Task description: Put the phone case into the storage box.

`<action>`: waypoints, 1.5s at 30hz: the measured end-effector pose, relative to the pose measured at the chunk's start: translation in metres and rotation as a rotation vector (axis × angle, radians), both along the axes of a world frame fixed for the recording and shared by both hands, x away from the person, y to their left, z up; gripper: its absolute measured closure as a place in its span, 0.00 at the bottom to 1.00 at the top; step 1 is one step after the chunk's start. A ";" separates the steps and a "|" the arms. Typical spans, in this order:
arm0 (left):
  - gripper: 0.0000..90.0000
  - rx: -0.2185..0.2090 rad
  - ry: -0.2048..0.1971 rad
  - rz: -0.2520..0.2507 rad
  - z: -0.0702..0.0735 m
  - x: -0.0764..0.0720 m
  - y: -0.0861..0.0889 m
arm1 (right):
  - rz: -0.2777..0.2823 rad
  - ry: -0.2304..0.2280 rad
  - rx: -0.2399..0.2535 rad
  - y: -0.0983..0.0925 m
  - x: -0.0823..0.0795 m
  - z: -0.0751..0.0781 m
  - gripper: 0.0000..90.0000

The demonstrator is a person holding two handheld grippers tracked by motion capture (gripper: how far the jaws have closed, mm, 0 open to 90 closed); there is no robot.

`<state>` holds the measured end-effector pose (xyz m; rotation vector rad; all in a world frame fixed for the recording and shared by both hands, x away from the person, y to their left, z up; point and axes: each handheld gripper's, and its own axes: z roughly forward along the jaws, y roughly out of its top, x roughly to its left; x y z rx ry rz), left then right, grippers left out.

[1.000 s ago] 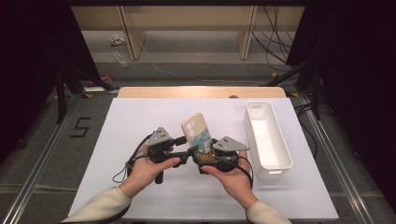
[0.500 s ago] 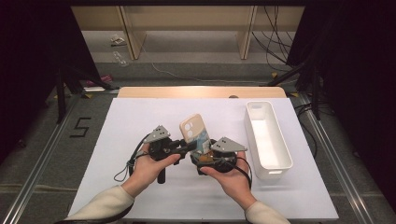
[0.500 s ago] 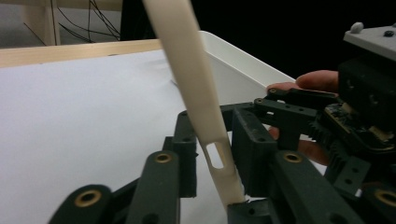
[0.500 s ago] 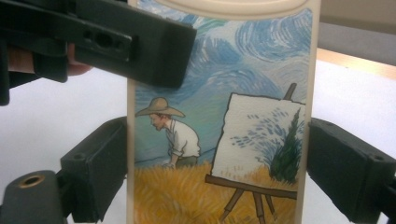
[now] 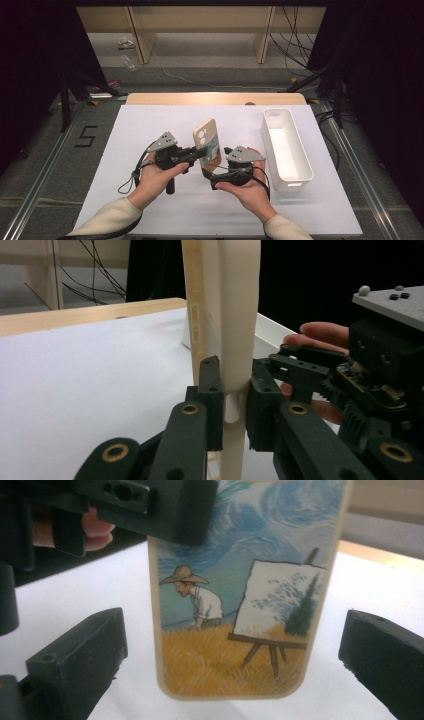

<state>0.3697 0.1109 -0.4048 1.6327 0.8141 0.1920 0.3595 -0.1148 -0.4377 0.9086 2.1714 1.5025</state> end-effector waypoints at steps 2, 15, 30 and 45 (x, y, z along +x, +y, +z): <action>0.88 0.010 -0.015 0.008 0.001 0.000 0.001 | -0.005 -0.001 0.004 -0.001 0.000 0.001 0.00; 0.88 0.123 -0.084 0.030 -0.008 0.003 -0.001 | -0.031 -0.096 0.093 -0.014 0.002 0.029 0.00; 0.88 0.135 -0.100 0.001 -0.008 0.003 -0.014 | -0.039 -0.133 0.136 -0.010 0.010 0.049 0.00; 0.88 0.146 -0.108 -0.041 -0.009 -0.003 -0.024 | -0.050 -0.114 0.127 -0.005 0.021 0.048 0.00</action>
